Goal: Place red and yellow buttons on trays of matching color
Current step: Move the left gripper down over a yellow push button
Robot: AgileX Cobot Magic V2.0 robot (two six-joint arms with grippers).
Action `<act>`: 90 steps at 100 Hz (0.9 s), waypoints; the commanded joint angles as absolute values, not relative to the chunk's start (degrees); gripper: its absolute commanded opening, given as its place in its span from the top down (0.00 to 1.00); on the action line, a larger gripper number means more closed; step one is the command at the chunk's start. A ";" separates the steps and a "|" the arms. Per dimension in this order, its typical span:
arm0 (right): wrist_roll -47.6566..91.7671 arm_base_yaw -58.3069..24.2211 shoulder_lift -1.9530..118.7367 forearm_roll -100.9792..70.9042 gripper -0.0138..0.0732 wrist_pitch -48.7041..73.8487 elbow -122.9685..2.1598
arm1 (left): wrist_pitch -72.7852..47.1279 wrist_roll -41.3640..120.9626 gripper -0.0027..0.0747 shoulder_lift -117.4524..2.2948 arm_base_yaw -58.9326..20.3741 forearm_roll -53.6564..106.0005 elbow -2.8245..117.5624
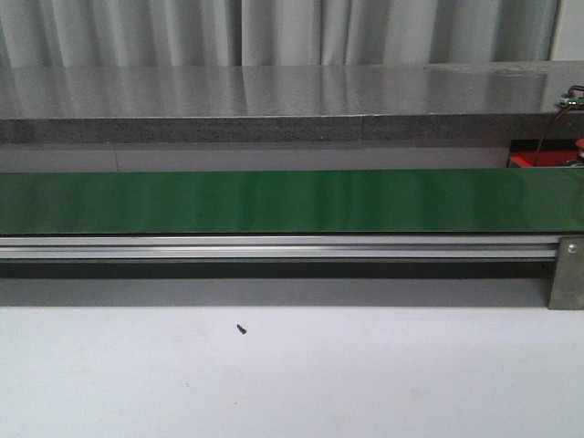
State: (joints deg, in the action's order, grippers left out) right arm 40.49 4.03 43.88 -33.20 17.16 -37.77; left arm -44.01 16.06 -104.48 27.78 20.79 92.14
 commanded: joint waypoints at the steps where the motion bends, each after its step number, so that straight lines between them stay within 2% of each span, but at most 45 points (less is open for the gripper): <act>1: 40.53 3.92 43.38 -34.10 0.92 13.66 -39.36 | -42.70 14.89 0.30 -104.18 27.98 21.73 96.27; 90: 40.53 3.92 43.38 -34.10 0.92 13.66 -39.36 | -38.76 14.23 0.30 -112.98 27.98 25.88 98.01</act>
State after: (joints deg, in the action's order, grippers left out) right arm 40.49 4.03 43.88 -33.20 17.16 -37.77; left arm -41.54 14.91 -114.89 27.83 23.01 96.08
